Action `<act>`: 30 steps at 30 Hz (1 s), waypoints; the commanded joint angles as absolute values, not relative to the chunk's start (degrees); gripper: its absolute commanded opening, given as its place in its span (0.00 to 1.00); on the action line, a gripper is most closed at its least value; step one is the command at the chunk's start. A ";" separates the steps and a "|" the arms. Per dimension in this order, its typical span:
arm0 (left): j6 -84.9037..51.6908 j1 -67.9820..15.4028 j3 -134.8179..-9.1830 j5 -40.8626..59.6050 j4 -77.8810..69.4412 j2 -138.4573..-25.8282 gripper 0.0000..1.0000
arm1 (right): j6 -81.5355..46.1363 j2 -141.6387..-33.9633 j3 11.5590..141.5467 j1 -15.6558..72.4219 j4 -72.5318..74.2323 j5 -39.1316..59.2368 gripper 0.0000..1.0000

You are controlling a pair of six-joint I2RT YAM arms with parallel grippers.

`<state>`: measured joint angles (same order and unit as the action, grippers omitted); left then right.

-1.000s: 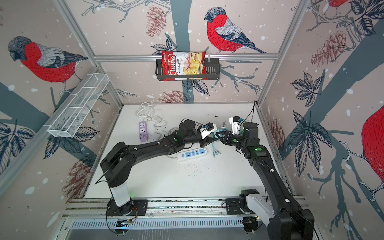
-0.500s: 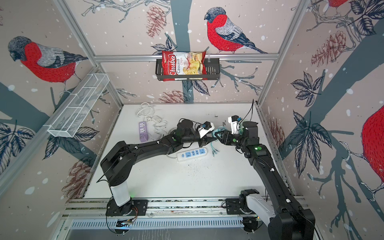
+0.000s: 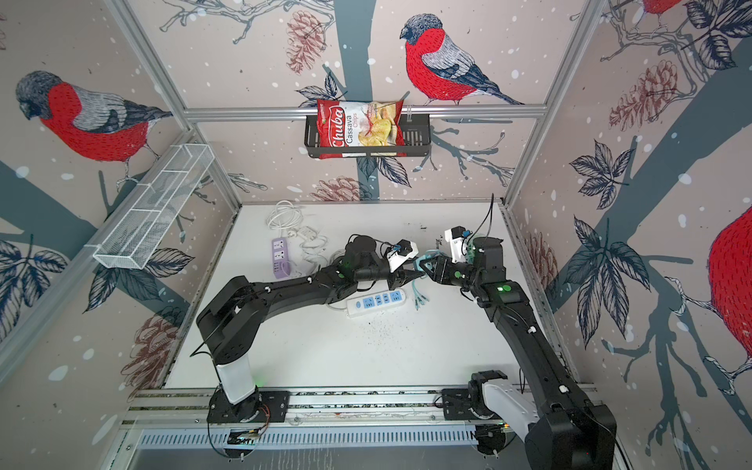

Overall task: Insert the plug
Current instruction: 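Open the left gripper and draw it back while the right gripper holds the charger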

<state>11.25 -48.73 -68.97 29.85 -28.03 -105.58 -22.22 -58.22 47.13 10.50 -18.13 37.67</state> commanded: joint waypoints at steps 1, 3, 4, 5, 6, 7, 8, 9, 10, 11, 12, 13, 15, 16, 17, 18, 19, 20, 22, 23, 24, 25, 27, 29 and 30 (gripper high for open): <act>10.64 -48.51 -68.85 30.59 -31.99 -105.64 0.25 | -20.90 -58.18 47.39 11.11 -17.40 38.07 0.37; 10.63 -48.53 -68.66 30.74 -32.17 -105.65 0.25 | -21.14 -58.10 47.39 11.34 -17.32 37.82 0.36; 10.72 -48.52 -68.70 30.70 -32.31 -105.64 0.25 | -21.15 -58.18 47.37 11.49 -17.31 37.79 0.35; 10.72 -48.51 -68.73 30.52 -32.24 -105.73 0.25 | -21.10 -58.34 47.42 11.75 -17.31 37.74 0.35; 10.72 -48.52 -68.86 30.45 -32.15 -105.73 0.25 | -21.14 -58.39 47.33 11.90 -17.31 37.62 0.34; 10.72 -48.42 -68.84 30.45 -32.13 -105.73 0.25 | -21.11 -58.53 47.26 11.96 -17.31 37.37 0.32; 10.71 -48.37 -68.90 30.56 -32.19 -105.69 0.25 | -21.09 -58.62 47.26 12.04 -17.31 37.26 0.31; 10.79 -48.34 -68.84 30.70 -32.21 -105.65 0.25 | -21.01 -58.63 47.24 12.11 -17.40 37.02 0.30; 10.96 -48.34 -68.74 30.83 -32.11 -105.56 0.25 | -20.92 -58.66 47.20 12.20 -17.39 36.86 0.29; 10.99 -48.32 -68.77 30.77 -32.08 -105.58 0.25 | -20.76 -58.75 47.30 12.18 -17.40 36.86 0.27; 11.07 -48.28 -68.74 30.72 -32.04 -105.47 0.25 | -20.81 -58.86 47.42 12.21 -17.40 36.95 0.25; 11.00 -48.34 -68.70 30.54 -32.07 -105.47 0.28 | -20.78 -58.97 47.61 12.20 -17.49 36.91 0.23; 10.54 -48.28 -68.19 29.18 -32.76 -105.47 0.35 | -20.57 -59.16 48.30 12.17 -17.74 36.64 0.21; 10.13 -48.31 -67.59 28.11 -33.62 -105.38 0.41 | -20.41 -59.30 48.72 12.21 -18.00 35.74 0.20; 10.15 -48.34 -67.19 27.59 -34.08 -105.30 0.48 | -20.36 -59.28 49.21 12.22 -18.34 34.42 0.19; 10.07 -48.34 -66.85 27.22 -34.35 -105.21 0.55 | -20.16 -59.41 49.68 12.30 -18.66 32.99 0.18; 9.93 -48.34 -66.52 27.04 -34.44 -104.99 0.61 | -20.27 -59.41 50.27 12.26 -19.12 30.55 0.16; 10.02 -48.33 -66.24 27.28 -34.58 -104.74 0.66 | -20.33 -59.47 50.89 12.30 -19.57 28.30 0.15; 10.31 -48.27 -65.59 27.80 -34.55 -104.07 0.75 | -20.05 -60.05 52.42 12.22 -20.16 25.87 0.15; 10.46 -48.32 -65.19 27.61 -34.37 -103.53 0.77 | -20.05 -60.70 53.13 12.21 -20.26 25.04 0.14; 10.67 -48.25 -64.83 27.60 -34.27 -103.16 0.78 | -19.87 -61.42 53.68 12.22 -20.30 24.88 0.14; 11.04 -48.24 -64.32 27.63 -34.15 -102.45 0.79 | -19.60 -62.25 54.38 12.23 -20.17 24.80 0.14; 11.40 -48.16 -63.38 26.54 -33.76 -100.99 0.80 | -19.01 -64.04 55.55 12.21 -20.21 24.53 0.14; 11.69 -47.83 -62.20 25.44 -32.08 -99.00 0.80 | -18.03 -66.05 57.16 12.22 -20.70 23.64 0.14; 11.69 -47.58 -61.49 24.87 -31.21 -97.99 0.81 | -17.60 -67.00 57.96 12.22 -20.89 23.12 0.14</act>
